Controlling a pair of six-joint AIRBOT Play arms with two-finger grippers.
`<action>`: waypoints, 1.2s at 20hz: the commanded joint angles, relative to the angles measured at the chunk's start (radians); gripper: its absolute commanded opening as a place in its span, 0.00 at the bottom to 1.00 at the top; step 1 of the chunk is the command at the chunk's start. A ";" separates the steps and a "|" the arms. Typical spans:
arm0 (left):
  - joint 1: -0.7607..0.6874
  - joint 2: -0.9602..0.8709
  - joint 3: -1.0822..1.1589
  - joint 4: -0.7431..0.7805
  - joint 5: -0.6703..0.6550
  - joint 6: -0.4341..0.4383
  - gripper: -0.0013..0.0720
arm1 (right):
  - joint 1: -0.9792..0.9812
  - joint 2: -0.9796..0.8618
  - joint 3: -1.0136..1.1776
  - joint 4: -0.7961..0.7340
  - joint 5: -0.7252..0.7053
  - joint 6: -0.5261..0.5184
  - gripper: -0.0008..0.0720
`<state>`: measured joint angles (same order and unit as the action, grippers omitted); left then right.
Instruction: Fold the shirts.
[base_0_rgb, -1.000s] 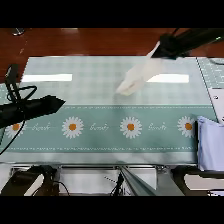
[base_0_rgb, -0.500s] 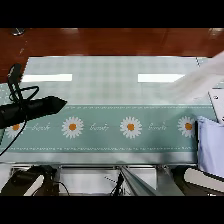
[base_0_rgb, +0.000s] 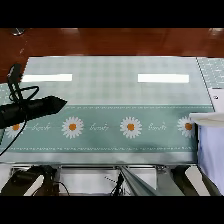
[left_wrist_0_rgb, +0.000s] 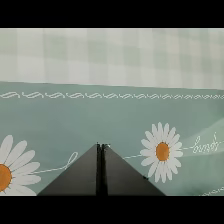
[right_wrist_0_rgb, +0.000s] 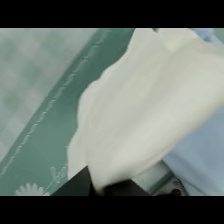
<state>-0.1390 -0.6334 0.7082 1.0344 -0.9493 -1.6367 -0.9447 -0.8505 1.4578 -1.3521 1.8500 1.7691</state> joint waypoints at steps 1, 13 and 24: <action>-0.001 -0.001 0.000 0.000 0.000 0.000 0.05 | -0.148 0.172 -0.167 -0.286 0.006 -0.055 0.05; 0.001 -0.028 0.086 -0.011 0.227 0.094 0.05 | -0.187 0.124 -0.226 0.119 -0.313 -0.197 0.05; -0.109 -0.635 0.889 0.152 -0.157 0.114 0.05 | 0.964 -0.339 0.011 -0.032 -0.695 -0.237 0.05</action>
<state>-0.2352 -1.1645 1.5204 1.0878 -0.9844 -1.4872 -0.2283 -1.0660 1.4437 -1.1313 1.1652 1.5021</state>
